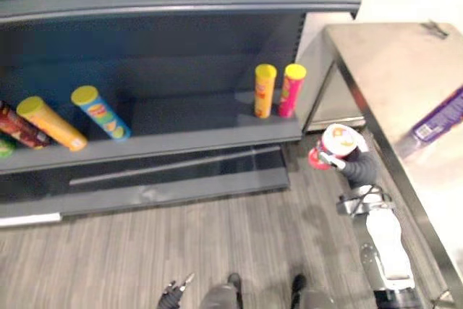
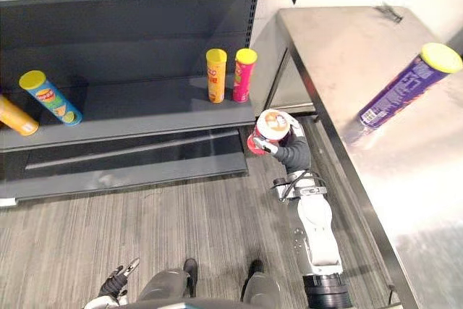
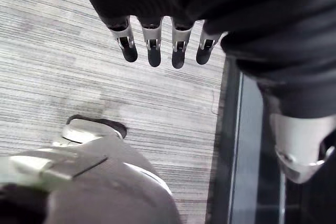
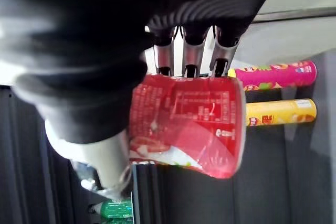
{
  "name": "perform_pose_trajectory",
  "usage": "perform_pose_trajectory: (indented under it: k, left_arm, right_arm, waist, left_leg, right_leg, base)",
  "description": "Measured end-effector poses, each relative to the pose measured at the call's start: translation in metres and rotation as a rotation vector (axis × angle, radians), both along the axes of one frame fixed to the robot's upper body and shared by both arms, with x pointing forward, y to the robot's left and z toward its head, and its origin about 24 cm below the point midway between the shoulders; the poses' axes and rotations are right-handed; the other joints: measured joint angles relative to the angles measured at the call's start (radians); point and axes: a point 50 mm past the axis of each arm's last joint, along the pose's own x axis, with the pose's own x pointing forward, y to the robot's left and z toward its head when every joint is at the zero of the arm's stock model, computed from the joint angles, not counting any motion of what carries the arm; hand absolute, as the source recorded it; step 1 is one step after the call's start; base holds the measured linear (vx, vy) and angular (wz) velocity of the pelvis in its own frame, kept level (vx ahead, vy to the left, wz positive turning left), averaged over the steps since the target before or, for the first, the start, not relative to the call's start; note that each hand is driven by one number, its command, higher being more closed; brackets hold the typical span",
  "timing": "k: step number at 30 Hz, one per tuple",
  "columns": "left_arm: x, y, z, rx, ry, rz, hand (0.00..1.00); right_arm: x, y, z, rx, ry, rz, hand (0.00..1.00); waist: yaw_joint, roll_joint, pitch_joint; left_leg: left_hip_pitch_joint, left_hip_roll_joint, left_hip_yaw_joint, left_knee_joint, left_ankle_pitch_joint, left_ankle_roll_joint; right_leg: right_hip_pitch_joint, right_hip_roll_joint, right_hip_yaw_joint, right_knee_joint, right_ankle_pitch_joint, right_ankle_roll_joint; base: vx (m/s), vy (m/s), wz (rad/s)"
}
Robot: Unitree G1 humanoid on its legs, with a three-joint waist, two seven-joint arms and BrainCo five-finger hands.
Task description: Put the gum and the chips on the shelf.
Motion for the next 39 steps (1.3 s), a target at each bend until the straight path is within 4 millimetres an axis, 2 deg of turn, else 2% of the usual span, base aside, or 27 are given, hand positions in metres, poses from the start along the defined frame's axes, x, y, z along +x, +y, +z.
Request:
perform_pose_trajectory:
  k: [4, 6, 12, 15, 17, 21, 23, 25, 26, 29, 31, 32, 33, 35, 36, 37, 38, 39]
  left_arm:
    - [-0.001, -0.001, -0.001, -0.018, -0.004, 0.024, 0.0]
    - [0.0, -0.001, 0.0, -0.024, -0.009, 0.013, 0.0]
    - [0.001, -0.001, 0.0, -0.024, -0.008, 0.006, 0.0]
    - [0.001, -0.001, 0.0, -0.023, -0.009, 0.003, 0.0]
    - [0.003, -0.001, 0.0, -0.022, -0.01, 0.0, 0.0]
    - [0.008, -0.004, 0.001, -0.027, -0.024, -0.024, 0.0]
    - [0.01, -0.005, 0.002, -0.032, -0.035, -0.021, 0.0]
    - [0.013, -0.008, 0.002, -0.045, -0.046, -0.017, 0.0]
    - [0.013, -0.008, 0.002, -0.048, -0.049, -0.018, 0.0]
    - [0.011, -0.005, 0.002, -0.04, -0.045, -0.014, 0.0]
    - [0.009, -0.006, 0.002, -0.044, -0.039, -0.01, 0.0]
    - [0.007, -0.009, 0.0, -0.049, -0.033, -0.013, 0.0]
    - [0.005, -0.008, 0.0, -0.041, -0.023, -0.023, 0.0]
    - [0.004, -0.002, 0.001, -0.021, -0.016, -0.023, 0.0]
    - [0.005, 0.002, 0.002, 0.011, -0.004, -0.053, 0.0]
    - [0.01, 0.003, 0.003, 0.022, -0.011, -0.072, 0.0]
    - [0.012, 0.004, 0.004, 0.024, -0.016, -0.074, 0.0]
    - [0.016, 0.004, 0.004, 0.024, -0.025, -0.076, 0.0]
  right_arm:
    - [-0.007, -0.003, -0.009, 0.002, 0.034, 0.006, 1.0]
    - [-0.012, -0.004, -0.011, 0.021, 0.045, 0.006, 1.0]
    - [-0.018, -0.006, -0.017, 0.024, 0.072, -0.005, 1.0]
    - [-0.02, -0.007, -0.021, 0.025, 0.086, -0.008, 1.0]
    - [-0.022, -0.007, -0.026, 0.026, 0.108, -0.009, 1.0]
    - [-0.025, -0.004, -0.039, 0.027, 0.168, 0.003, 1.0]
    - [-0.026, -0.001, -0.041, 0.026, 0.177, 0.017, 1.0]
    - [-0.027, -0.002, -0.041, 0.027, 0.177, 0.014, 1.0]
    - [-0.026, -0.002, -0.042, 0.029, 0.181, 0.009, 1.0]
    - [-0.026, -0.003, -0.048, 0.028, 0.205, 0.003, 1.0]
    - [-0.025, -0.002, -0.047, 0.026, 0.201, 0.006, 1.0]
    - [-0.024, -0.003, -0.045, 0.017, 0.193, 0.008, 1.0]
    - [-0.022, -0.003, -0.046, 0.019, 0.199, 0.003, 1.0]
    - [-0.022, 0.003, -0.046, 0.02, 0.202, 0.029, 1.0]
    - [-0.021, 0.007, -0.045, 0.024, 0.194, 0.046, 1.0]
    - [-0.018, 0.01, -0.041, 0.022, 0.179, 0.057, 1.0]
    - [-0.017, 0.01, -0.04, 0.022, 0.172, 0.058, 1.0]
    - [-0.015, 0.011, -0.039, 0.021, 0.17, 0.058, 1.0]
  waist:
    - [-0.01, 0.0, -0.001]
    - [-0.02, 0.001, -0.005]
    - [-0.021, 0.002, -0.008]
    - [-0.022, 0.004, -0.009]
    - [-0.022, 0.003, -0.009]
    - [-0.024, 0.013, 0.0]
    - [-0.019, 0.016, 0.006]
    - [-0.025, 0.022, 0.007]
    - [-0.025, 0.025, 0.011]
    - [-0.034, 0.017, 0.014]
    - [-0.036, 0.027, 0.008]
    - [-0.038, 0.046, -0.003]
    - [-0.037, 0.038, -0.007]
    - [-0.026, -0.003, -0.026]
    - [-0.029, -0.023, -0.041]
    - [-0.027, -0.026, -0.045]
    - [-0.025, -0.021, -0.046]
    - [-0.02, -0.02, -0.047]
  left_leg:
    - [0.042, 0.018, -0.018, -0.047, 0.013, -0.031]
    - [0.056, 0.02, -0.029, -0.101, 0.039, -0.043]
    - [0.084, 0.02, -0.058, -0.201, 0.105, -0.058]
    - [0.09, 0.017, -0.076, -0.203, 0.111, -0.057]
    - [0.088, 0.013, -0.088, -0.177, 0.109, -0.058]
    - [0.007, 0.013, -0.091, 0.059, 0.05, -0.072]
    - [-0.008, 0.017, -0.078, 0.088, 0.049, -0.073]
    - [-0.009, 0.039, -0.031, 0.069, 0.018, -0.063]
    - [-0.027, 0.056, 0.01, 0.093, 0.001, -0.045]
    - [-0.087, 0.08, -0.01, 0.112, 0.009, -0.052]
    - [-0.096, 0.108, -0.033, 0.058, 0.02, -0.071]
    - [-0.094, 0.138, -0.015, 0.025, 0.04, -0.105]
    - [-0.09, 0.119, 0.023, 0.041, 0.076, -0.117]
    - [-0.09, 0.073, 0.071, 0.053, 0.047, -0.083]
    - [-0.104, 0.049, 0.097, 0.075, 0.021, -0.064]
    - [-0.127, 0.046, 0.115, 0.135, -0.014, -0.037]
    - [-0.135, 0.048, 0.123, 0.159, -0.035, -0.027]
    - [-0.139, 0.046, 0.151, 0.181, -0.05, -0.01]
  right_leg:
    - [0.053, 0.025, -0.023, -0.049, 0.002, 0.001]
    - [0.058, 0.033, -0.035, -0.068, 0.004, -0.003]
    - [0.061, 0.039, -0.064, -0.079, 0.006, -0.008]
    - [0.071, 0.036, -0.08, -0.066, -0.002, -0.018]
    - [0.071, 0.028, -0.092, -0.022, -0.032, -0.02]
    - [0.079, -0.004, -0.141, 0.12, -0.143, -0.028]
    - [0.079, -0.013, -0.147, 0.157, -0.166, -0.031]
    - [0.078, -0.016, -0.161, 0.162, -0.17, -0.032]
    - [0.075, -0.029, -0.161, 0.168, -0.17, -0.032]
    - [0.073, -0.089, -0.154, 0.163, -0.17, -0.028]
    - [0.075, -0.104, -0.129, 0.133, -0.153, 0.002]
    - [0.076, -0.106, -0.121, 0.102, -0.133, 0.038]
    - [0.088, -0.128, -0.085, 0.067, -0.111, 0.073]
    - [0.106, -0.163, -0.043, -0.009, -0.084, 0.104]
    - [0.111, -0.177, -0.011, -0.045, -0.021, 0.104]
    - [0.109, -0.183, 0.008, -0.076, 0.04, 0.114]
    - [0.109, -0.183, 0.02, -0.091, 0.067, 0.114]
    - [0.106, -0.19, 0.042, -0.116, 0.123, 0.099]
  base:
    - [0.07, -0.118, 0.07]
    - [0.03, -0.089, 0.16]
    - [0.01, -0.048, 0.17]
    - [-0.03, -0.01, 0.18]
    - [-0.05, -0.014, 0.34]
    - [-0.1, -0.017, 0.43]
    - [-0.15, -0.035, 0.29]
    - [-0.14, 0.006, 0.25]
    - [-0.08, 0.078, 0.13]
    - [-0.01, 0.14, 0.01]
    - [0.11, 0.286, -0.2]
    - [0.15, 0.372, -0.32]
    - [0.18, 0.385, -0.37]
    - [0.23, 0.336, -0.32]
    - [0.36, 0.422, -0.35]
    - [0.35, 0.43, -0.34]
    - [0.26, 0.376, -0.48]
    - [0.24, 0.389, -0.45]
